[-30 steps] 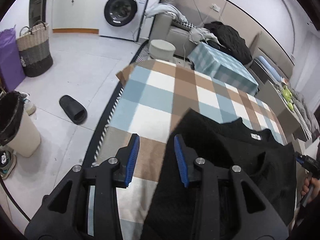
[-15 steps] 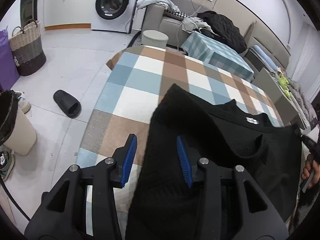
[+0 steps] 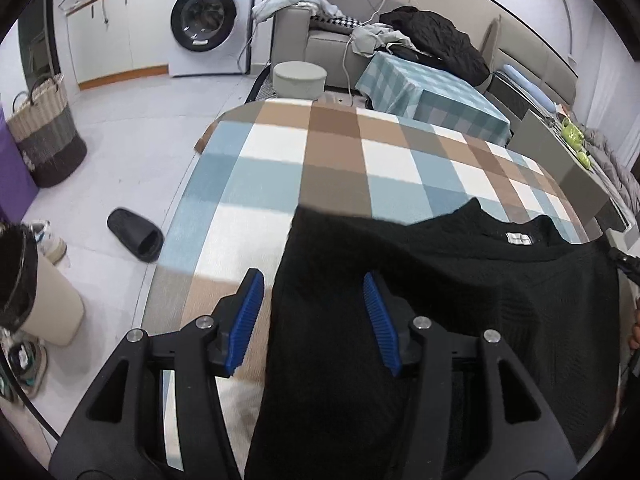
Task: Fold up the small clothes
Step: 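Lay the hem down near the collar and open both tools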
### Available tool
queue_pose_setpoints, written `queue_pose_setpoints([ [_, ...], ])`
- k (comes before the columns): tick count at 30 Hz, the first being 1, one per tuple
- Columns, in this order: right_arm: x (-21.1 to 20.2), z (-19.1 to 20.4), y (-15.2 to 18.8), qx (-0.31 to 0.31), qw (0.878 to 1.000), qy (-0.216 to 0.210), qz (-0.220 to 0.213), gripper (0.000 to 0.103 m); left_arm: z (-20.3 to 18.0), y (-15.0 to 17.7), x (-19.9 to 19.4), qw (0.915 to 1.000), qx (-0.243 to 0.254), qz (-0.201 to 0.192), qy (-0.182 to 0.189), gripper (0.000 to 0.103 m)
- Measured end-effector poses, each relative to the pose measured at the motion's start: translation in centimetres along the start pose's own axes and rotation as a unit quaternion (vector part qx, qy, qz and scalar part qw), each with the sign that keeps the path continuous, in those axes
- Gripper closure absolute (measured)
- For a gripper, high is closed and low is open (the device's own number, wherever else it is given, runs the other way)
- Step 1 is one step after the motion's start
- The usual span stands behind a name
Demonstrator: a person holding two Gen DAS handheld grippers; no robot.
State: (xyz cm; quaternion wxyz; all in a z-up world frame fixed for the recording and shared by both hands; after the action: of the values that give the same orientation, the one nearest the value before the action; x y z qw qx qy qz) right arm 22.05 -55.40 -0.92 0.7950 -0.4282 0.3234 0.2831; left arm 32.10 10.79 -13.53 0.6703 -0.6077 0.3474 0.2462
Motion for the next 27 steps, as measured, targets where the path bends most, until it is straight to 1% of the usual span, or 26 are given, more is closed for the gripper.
queue_pose_setpoints([
  [1,-0.2,0.1,0.2,-0.004,1.000,0.000,0.000,0.067,-0.2,-0.4,0.2,1.0000,0.007,-0.005,0.001,0.055],
  [2,-0.3,0.1,0.4,-0.006,1.000,-0.001,0.001,0.066,-0.3,-0.7,0.3,0.9998,0.014,-0.012,0.004,0.067],
  [3,-0.2,0.1,0.5,-0.008,1.000,-0.001,0.001,0.065,-0.5,-0.9,0.3,0.9996,0.020,-0.016,0.012,0.088],
  [4,-0.3,0.1,0.7,-0.009,1.000,0.000,0.004,0.065,-0.6,-1.0,0.3,0.9994,0.022,-0.017,0.020,0.095],
  [5,-0.2,0.1,0.7,-0.009,1.000,0.001,0.006,0.065,-0.7,-1.1,0.2,0.9992,0.024,-0.019,0.026,0.098],
  [9,0.0,-0.1,1.1,-0.007,1.000,0.004,0.010,0.065,-0.3,-1.2,-1.9,0.9979,0.026,-0.059,0.011,0.100],
  [11,0.1,-0.3,1.2,-0.004,1.000,0.005,0.011,0.065,1.0,-1.3,-3.5,0.9967,0.005,-0.081,0.003,0.100],
  [12,0.2,-0.3,1.2,-0.002,1.000,0.007,0.011,0.065,2.1,-1.3,-4.3,0.9956,-0.016,-0.092,0.006,0.100],
  [14,0.4,-0.5,1.2,0.000,1.000,0.012,0.014,0.065,3.6,-1.3,-4.4,0.9947,-0.041,-0.092,0.020,0.100],
  [15,0.4,-0.5,1.2,0.000,1.000,0.012,0.016,0.065,4.1,-1.2,-4.2,0.9948,-0.048,-0.087,0.021,0.100],
  [19,0.8,-0.6,1.2,0.009,1.000,0.005,0.022,0.065,4.2,-0.8,-3.0,0.9959,-0.050,-0.072,0.023,0.100],
  [23,1.7,-0.7,0.9,0.019,0.999,0.002,0.026,0.065,3.8,-0.6,-2.0,0.9966,-0.050,-0.064,0.017,0.100],
  [25,2.0,-0.5,0.7,0.019,1.000,0.002,0.021,0.080,3.9,-0.6,-1.8,0.9965,-0.053,-0.062,0.019,0.100],
  [26,1.8,-0.4,0.6,0.017,1.000,-0.003,0.011,0.095,3.8,-0.6,-1.9,0.9964,-0.053,-0.064,0.020,0.100],
  [27,1.0,-0.2,0.3,0.018,0.999,-0.028,-0.004,0.098,3.8,-0.7,-2.0,0.9962,-0.052,-0.067,0.020,0.100],
])
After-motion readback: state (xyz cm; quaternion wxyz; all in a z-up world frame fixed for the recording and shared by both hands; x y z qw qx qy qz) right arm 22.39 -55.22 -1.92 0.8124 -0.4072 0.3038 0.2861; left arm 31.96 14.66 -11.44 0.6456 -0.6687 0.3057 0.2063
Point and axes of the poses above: each gripper's, at about its wrist camera, not at the fingertips, and x roughly the way its jaws point, z to its left, y to its underside, the point moved 3 cm from there along x, roughly the way its jaws point, and after that the axes turned 15 degrees about x, right-handed, at the moved point
